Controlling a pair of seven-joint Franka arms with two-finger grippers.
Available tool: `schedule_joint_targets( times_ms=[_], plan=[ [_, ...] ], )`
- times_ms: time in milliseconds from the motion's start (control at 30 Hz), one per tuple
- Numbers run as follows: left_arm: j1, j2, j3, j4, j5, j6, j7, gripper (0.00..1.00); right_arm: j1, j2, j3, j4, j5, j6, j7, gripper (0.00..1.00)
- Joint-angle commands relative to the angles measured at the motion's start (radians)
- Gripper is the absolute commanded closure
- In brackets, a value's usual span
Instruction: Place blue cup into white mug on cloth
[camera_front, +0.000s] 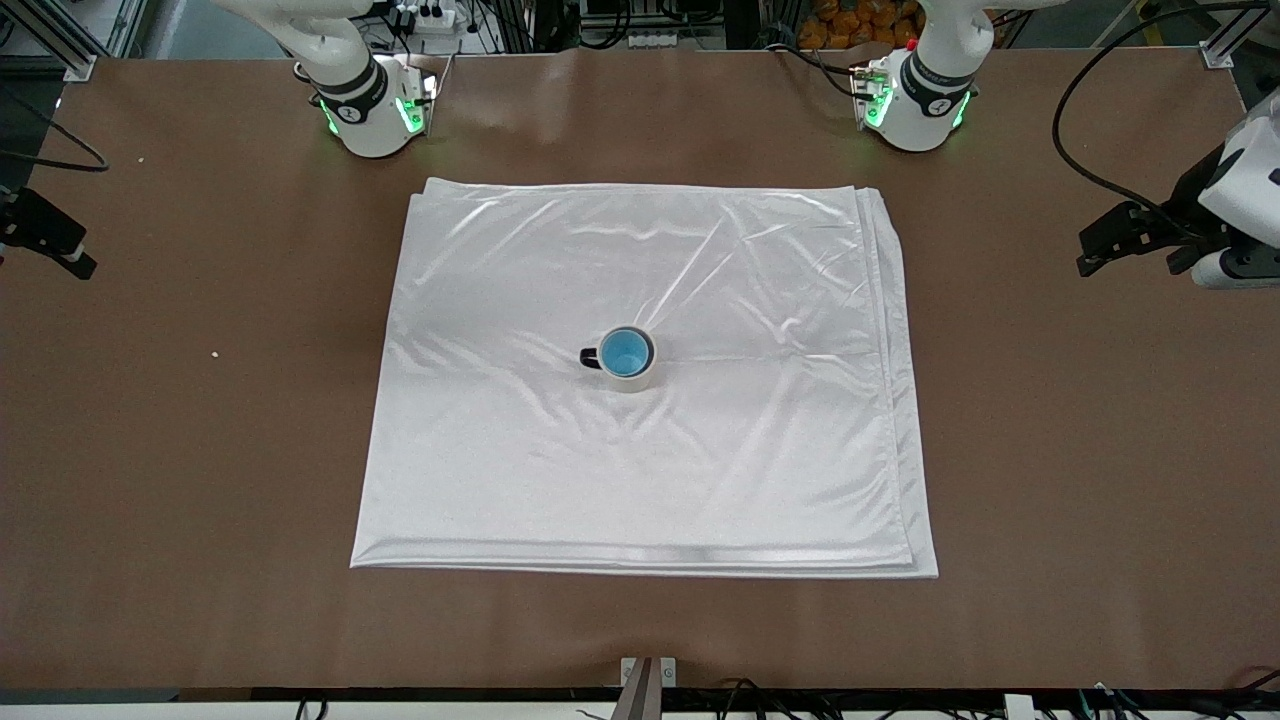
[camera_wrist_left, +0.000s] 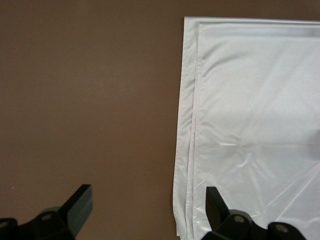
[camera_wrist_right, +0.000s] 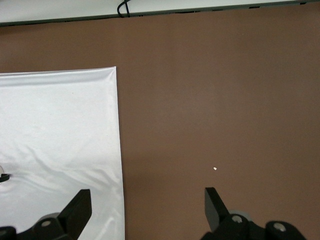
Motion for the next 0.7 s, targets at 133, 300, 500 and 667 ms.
schedule_joint_targets(
  times_ms=[133, 300, 500, 667],
  plan=[
    [0.003, 0.011, 0.012, 0.050, -0.027, -0.080, 0.021, 0.00, 0.001, 0.033, 0.003, 0.032, 0.019, -0.018, 0.023, 0.00],
    [0.002, 0.013, 0.012, 0.053, -0.030, -0.082, 0.021, 0.00, -0.006, 0.038, 0.003, 0.033, 0.018, -0.015, 0.020, 0.00],
    [0.006, 0.017, 0.012, 0.062, -0.030, -0.082, 0.024, 0.00, -0.010, 0.087, 0.003, 0.104, 0.018, -0.022, 0.017, 0.00],
    [0.006, 0.027, 0.012, 0.064, -0.030, -0.082, 0.026, 0.00, -0.010, 0.088, 0.003, 0.107, 0.019, -0.028, 0.028, 0.00]
  ],
)
